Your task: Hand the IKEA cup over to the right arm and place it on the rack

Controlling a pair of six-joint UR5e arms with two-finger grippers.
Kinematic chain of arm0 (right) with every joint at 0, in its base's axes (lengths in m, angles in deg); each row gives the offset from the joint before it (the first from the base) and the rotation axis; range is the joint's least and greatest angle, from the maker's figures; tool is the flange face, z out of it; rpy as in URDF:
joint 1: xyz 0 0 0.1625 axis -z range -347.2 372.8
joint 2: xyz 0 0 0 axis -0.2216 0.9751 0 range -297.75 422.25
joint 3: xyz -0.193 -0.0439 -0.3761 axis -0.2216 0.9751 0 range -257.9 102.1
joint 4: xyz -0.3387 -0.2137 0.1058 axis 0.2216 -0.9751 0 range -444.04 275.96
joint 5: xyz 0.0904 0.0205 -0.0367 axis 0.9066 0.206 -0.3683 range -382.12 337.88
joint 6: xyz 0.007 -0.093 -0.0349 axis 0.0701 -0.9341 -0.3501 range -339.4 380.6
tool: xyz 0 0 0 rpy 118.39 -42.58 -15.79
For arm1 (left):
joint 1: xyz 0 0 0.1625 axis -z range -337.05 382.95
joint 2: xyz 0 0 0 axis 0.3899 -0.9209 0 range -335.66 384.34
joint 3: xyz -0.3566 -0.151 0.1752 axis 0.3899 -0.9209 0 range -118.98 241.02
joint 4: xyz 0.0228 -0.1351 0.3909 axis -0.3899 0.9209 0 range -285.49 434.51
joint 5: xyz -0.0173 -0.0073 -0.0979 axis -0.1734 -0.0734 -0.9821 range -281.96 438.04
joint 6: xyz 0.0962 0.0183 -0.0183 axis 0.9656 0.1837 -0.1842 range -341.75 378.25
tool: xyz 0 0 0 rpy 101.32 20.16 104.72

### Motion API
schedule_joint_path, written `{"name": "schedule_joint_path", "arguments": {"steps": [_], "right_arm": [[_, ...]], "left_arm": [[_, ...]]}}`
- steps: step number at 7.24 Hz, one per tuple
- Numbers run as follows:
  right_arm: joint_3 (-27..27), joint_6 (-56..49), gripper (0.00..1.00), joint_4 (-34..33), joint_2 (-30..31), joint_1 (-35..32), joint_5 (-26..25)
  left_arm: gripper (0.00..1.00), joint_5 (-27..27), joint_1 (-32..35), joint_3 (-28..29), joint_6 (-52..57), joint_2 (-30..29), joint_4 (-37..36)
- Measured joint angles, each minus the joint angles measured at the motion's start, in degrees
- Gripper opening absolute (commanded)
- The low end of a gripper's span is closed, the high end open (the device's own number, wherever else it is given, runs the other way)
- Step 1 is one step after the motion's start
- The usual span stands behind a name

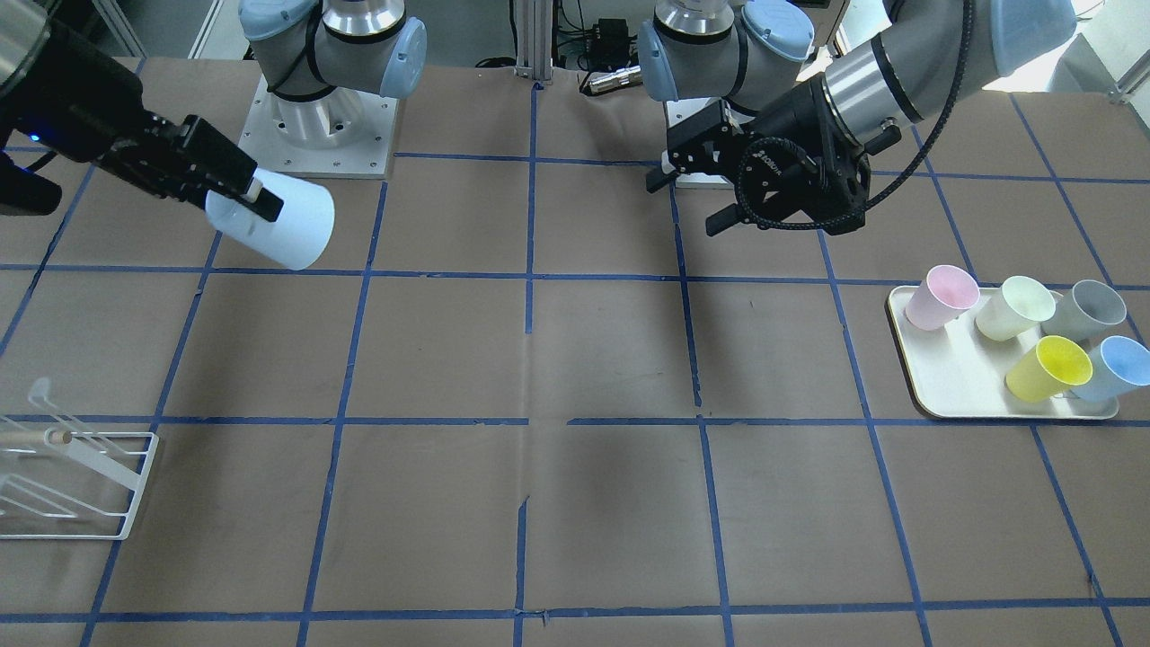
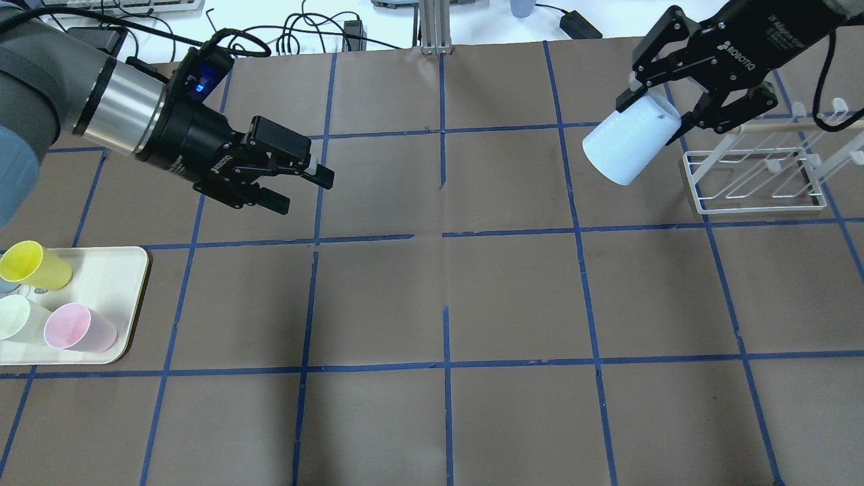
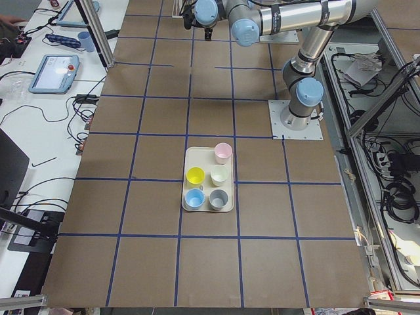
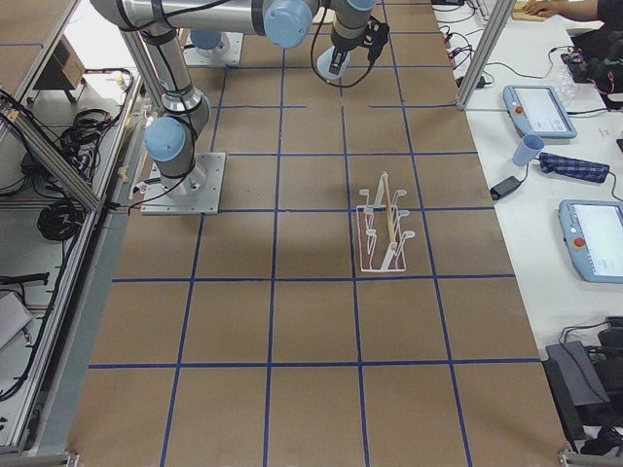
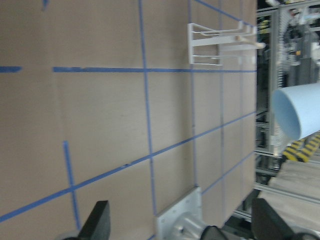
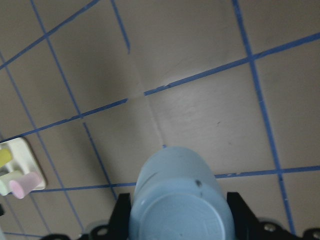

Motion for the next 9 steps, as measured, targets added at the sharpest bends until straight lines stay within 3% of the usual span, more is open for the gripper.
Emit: {"name": "schedule_joint_path", "arguments": {"steps": [2,4,6,9], "right_arm": [[-0.3,-3.4,0.19,-7.8,-2.1,0.1,-11.0],[-0.4,-7.5,0.14,-12.8,-4.2,1.9,-17.7],[-0.5,-13.0,0.12,-15.9,-6.2,6.4,-19.1],[-2.3,-19.2,0.12,-23.0,-8.9,9.7,-20.1]], "left_arm": [[1.0,16.4,0.9,0.1,-0.9,0.2,-5.9],[1.0,27.1,3.9,0.9,-3.0,0.5,-10.0],[1.0,31.7,8.6,3.7,-6.3,0.8,-10.5],[1.0,31.8,9.9,5.3,-6.5,1.0,-8.5]]}}
